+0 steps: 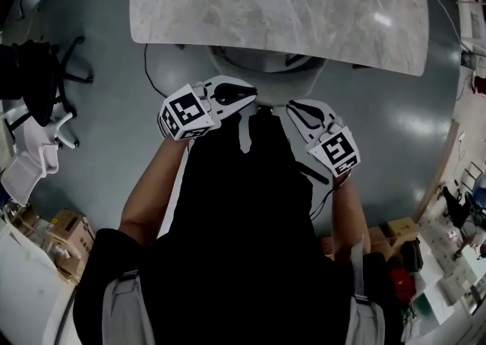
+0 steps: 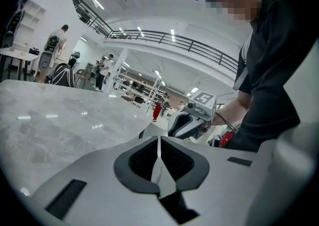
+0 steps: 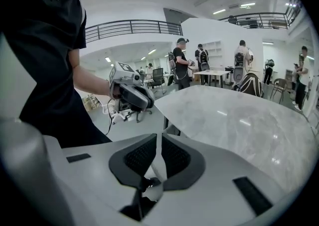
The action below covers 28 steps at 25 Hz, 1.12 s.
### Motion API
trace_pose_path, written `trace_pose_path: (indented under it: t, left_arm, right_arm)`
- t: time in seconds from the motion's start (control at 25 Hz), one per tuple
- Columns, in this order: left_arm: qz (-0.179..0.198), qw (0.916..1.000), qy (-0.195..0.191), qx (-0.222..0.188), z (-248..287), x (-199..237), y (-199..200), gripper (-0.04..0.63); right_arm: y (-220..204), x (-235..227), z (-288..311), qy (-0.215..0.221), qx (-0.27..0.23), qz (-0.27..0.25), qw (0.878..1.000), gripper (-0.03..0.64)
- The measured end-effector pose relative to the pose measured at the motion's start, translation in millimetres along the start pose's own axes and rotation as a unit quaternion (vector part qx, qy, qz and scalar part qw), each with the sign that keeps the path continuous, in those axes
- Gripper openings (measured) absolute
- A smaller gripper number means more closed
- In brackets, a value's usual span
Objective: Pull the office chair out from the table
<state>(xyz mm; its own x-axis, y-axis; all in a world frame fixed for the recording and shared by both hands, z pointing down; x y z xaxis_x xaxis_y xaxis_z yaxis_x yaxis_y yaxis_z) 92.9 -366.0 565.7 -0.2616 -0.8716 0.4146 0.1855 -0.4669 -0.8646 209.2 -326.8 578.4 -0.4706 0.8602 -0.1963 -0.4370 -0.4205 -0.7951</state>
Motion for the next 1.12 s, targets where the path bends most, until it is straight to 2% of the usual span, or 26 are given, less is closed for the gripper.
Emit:
trace_pose_path:
  t: [0.12,0.24,0.36,0.56,0.68,0.8,0.92,1.12]
  left_arm:
    - [0.003,1.0,0.001,0.003,10.6,-6.0,1.9,0.014]
    - [0.009,0.9999,0.006,0.011,18.0,-5.4,0.1,0.014]
    - [0.002,0.9999,0.005,0.015,22.7,-8.4,-2.7,0.024]
    - [0.005,0.9991,0.019,0.038,24.3,-7.7,-11.3,0.093]
    - [0.008,0.9977,0.026,0.063,30.8,-5.1,-21.6,0.144]
    - [0.017,0.9959,0.02,0.087,39.7,-5.7,-30.6,0.182]
    - [0.068,0.9871,0.013,0.144,47.8,-9.7,-50.6,0.197]
    - [0.139,0.9647,0.014,0.224,60.1,-13.4,-79.1,0.232]
  right_arm:
    - [-7.0,1.2,9.0,0.022,0.007,-0.014,1.0,0.031]
    - [-16.1,2.4,21.9,0.046,0.034,-0.049,0.997,0.091]
    - [-29.2,2.4,26.6,0.062,0.063,-0.078,0.993,0.094]
    - [-40.1,-1.6,33.9,0.074,0.092,-0.102,0.988,0.123]
    - [-53.5,-3.0,39.0,0.075,0.13,-0.146,0.978,0.168]
    - [-61.9,-3.1,42.6,0.079,0.153,-0.169,0.97,0.179]
    - [-65.9,-0.4,48.5,0.086,0.166,-0.181,0.966,0.181]
    - [-76.0,2.4,57.3,0.093,0.184,-0.189,0.96,0.207]
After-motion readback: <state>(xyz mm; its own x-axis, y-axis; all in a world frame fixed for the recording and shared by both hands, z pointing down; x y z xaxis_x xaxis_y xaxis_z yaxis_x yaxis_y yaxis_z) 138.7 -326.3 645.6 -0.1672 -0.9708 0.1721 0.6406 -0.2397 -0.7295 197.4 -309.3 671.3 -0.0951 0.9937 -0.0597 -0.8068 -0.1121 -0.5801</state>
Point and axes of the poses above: the fingertips, and each gripper's own axes: z forward along the fingers, x to its left, y out of its top, the point moved 3 cm from there along -z, backward along the fingers, and after that the axes turned 3 degrees about y, right-handed, at the moved point
